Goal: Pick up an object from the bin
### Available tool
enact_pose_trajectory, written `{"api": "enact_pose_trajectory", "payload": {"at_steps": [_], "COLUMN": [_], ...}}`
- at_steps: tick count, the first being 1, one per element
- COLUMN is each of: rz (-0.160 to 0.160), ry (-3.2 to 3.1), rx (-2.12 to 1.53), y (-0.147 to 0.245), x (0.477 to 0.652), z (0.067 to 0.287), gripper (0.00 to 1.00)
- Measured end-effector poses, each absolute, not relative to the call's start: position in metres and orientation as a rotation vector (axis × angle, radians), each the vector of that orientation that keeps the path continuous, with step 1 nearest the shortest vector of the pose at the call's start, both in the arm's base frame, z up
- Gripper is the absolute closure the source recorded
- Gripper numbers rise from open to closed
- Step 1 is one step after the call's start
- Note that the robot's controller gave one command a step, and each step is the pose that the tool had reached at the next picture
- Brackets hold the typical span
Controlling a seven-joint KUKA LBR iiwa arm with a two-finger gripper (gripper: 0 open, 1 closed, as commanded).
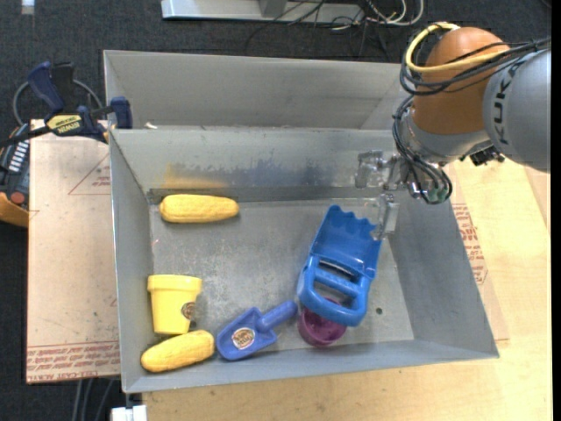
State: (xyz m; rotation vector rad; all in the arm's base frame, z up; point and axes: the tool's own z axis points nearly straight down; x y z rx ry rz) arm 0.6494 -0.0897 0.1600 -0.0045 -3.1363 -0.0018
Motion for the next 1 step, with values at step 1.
{"api": "enact_pose_trajectory", "payload": {"at_steps": [1], "rz": [0.0], "ry": [-3.144], "rx": [-0.002], "y": [-0.0893], "x": [0.651], "z": [0.1654], "gripper": [0.0]}}
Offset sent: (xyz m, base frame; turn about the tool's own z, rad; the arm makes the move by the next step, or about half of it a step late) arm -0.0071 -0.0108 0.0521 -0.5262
